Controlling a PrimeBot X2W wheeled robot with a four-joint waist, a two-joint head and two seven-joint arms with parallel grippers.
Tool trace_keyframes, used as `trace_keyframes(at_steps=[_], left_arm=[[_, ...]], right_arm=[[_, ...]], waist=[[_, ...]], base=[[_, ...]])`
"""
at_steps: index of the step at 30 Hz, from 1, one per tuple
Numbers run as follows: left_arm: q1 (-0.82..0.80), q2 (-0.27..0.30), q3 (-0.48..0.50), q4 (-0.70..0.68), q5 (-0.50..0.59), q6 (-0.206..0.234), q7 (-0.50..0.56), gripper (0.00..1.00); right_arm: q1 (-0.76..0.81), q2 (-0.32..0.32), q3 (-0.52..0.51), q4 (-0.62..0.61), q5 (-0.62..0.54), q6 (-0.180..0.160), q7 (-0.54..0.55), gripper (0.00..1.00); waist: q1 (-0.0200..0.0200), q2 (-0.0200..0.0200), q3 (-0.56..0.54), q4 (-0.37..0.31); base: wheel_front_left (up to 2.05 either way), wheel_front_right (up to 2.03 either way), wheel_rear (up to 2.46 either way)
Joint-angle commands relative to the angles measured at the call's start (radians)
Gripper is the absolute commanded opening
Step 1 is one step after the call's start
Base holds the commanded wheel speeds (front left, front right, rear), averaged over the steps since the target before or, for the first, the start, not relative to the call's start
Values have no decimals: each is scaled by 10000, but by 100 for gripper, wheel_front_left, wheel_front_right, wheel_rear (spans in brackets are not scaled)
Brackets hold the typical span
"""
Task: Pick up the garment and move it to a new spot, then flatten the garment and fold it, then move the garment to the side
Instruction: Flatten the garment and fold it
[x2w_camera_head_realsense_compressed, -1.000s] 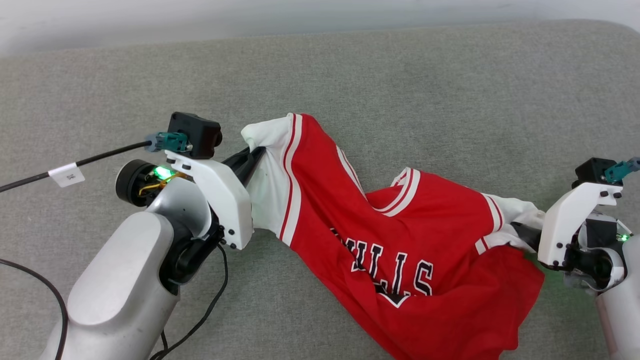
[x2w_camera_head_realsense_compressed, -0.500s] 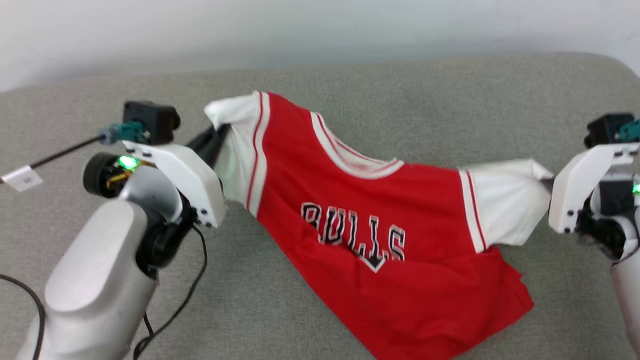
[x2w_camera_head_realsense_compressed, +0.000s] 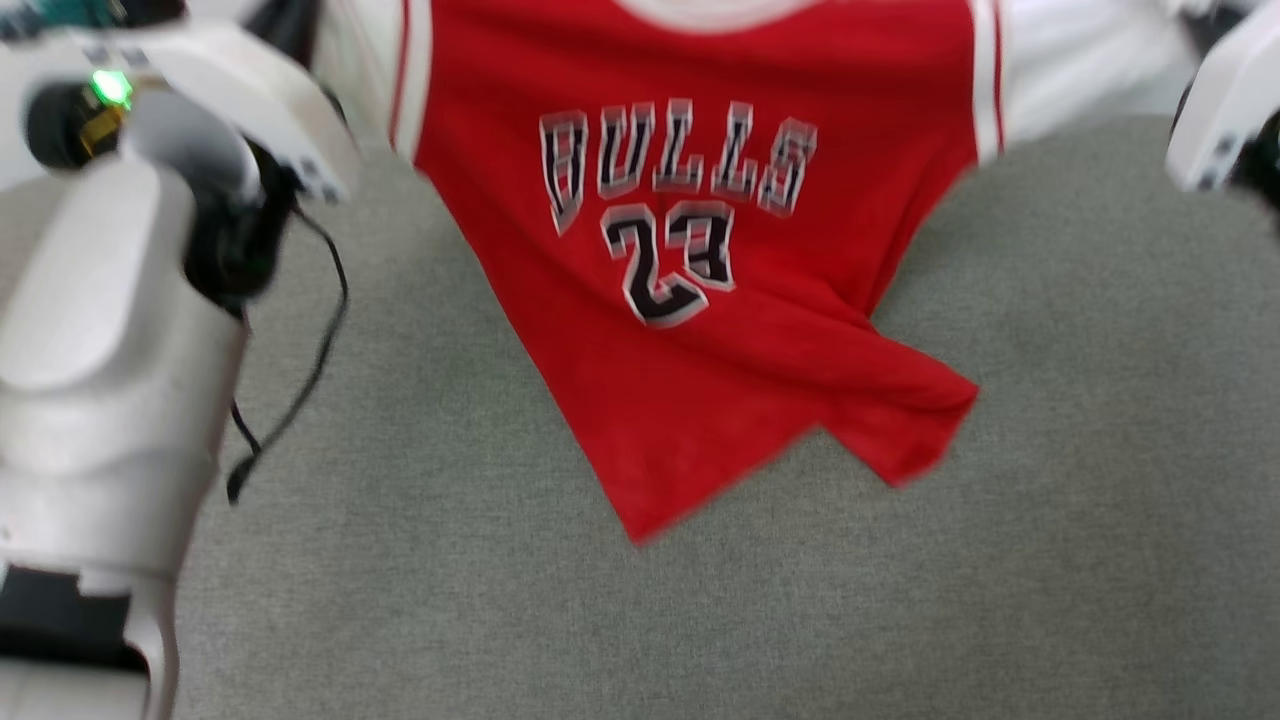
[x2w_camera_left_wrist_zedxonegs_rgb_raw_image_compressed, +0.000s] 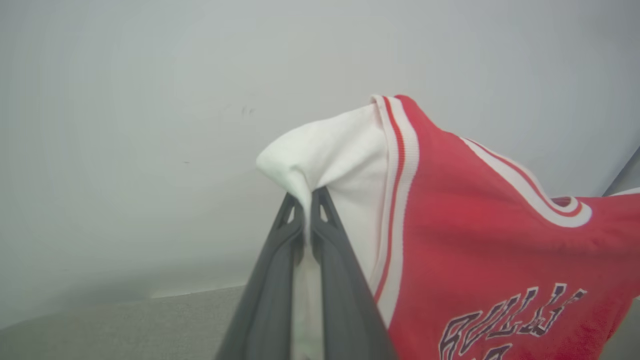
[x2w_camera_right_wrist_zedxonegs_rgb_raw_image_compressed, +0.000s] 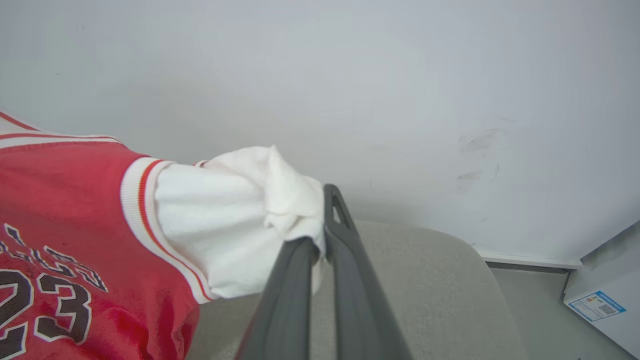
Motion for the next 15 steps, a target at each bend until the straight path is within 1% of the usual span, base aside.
trace_keyframes(at_steps=[1,7,10,15], left_arm=[[-478,-38,48,175,116,57,-224,0],[-2808,25,248,1079,539,166,-1040,0],[-3910,46,322,1366,708,220,-1534,0],[-5445,39,299,1624,1028,177,-2214,0]], right_arm=[[-534,32,-47,62,-138,-7,-250,0],[-2985,231,-142,387,-671,-7,-1485,0],[-4162,347,-123,457,-925,-7,-2058,0],[-5818,342,-30,681,-1244,-7,-2775,0]], waist=[[0,0,356,5],[0,0,1534,-103],[0,0,2097,-143],[0,0,2824,-160]], base=[[0,0,0],[0,0,0],[0,0,0],[0,0,0]])
